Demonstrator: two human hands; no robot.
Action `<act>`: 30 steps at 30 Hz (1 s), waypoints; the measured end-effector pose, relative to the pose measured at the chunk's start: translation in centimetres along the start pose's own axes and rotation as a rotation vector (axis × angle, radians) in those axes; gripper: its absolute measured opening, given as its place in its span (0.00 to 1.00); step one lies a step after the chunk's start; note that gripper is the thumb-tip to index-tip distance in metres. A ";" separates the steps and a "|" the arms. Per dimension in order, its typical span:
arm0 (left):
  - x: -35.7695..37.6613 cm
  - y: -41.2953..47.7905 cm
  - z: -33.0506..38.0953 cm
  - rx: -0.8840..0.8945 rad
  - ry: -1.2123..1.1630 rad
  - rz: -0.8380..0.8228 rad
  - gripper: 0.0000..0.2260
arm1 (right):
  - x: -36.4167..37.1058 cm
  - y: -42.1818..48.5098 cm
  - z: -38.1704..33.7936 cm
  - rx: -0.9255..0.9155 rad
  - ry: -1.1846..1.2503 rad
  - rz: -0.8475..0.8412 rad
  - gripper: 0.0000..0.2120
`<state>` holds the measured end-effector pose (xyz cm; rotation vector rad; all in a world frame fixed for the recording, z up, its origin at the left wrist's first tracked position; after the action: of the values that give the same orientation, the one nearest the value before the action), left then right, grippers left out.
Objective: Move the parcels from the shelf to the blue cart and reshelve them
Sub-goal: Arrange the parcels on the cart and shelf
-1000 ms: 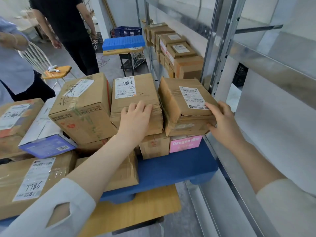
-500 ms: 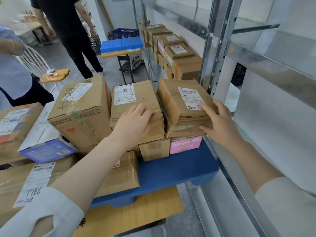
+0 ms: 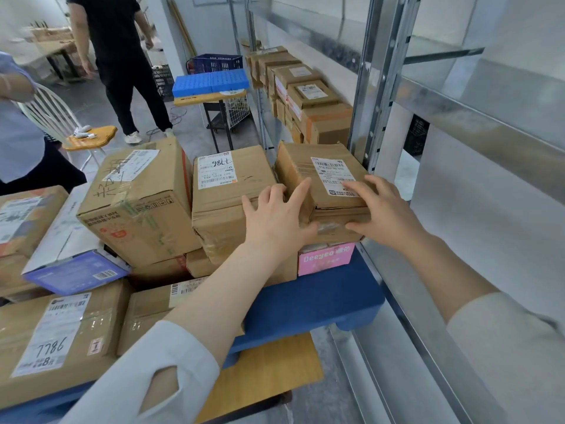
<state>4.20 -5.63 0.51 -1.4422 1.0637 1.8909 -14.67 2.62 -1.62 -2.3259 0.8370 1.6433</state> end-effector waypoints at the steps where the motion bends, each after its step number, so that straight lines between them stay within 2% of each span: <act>1: -0.1 0.1 0.1 -0.015 0.003 0.000 0.32 | 0.0 0.1 0.2 0.014 0.014 -0.016 0.39; 7: 0.0 0.6 0.6 -0.054 0.019 -0.020 0.29 | 0.2 0.7 0.7 0.025 0.051 -0.055 0.40; 21: 0.4 0.6 1.0 -0.062 0.042 -0.006 0.28 | 0.5 0.3 0.1 0.029 0.012 -0.047 0.39; 26: 0.4 0.3 1.2 -0.072 0.027 -0.006 0.31 | -0.1 -0.6 0.5 0.034 -0.008 -0.010 0.42; 28: -0.2 0.0 1.7 -0.046 0.038 0.019 0.35 | -0.8 -1.5 0.9 0.037 -0.005 0.022 0.43; 30: -1.2 -0.3 3.1 0.071 0.084 0.070 0.35 | -1.8 -2.7 1.4 0.060 0.003 0.052 0.44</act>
<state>3.11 -2.82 1.97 -1.4730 1.2230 1.8344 -14.80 6.07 -0.97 -2.2861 0.9414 1.6119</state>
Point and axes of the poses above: each hand's wrist, its own y-axis towards the middle knuckle, its own x-axis out of the palm, z = x × y, the point moved 4 cm from there along y, towards the middle knuckle, and after that the axes turned 13 degrees about x, right-handed, at the moved point
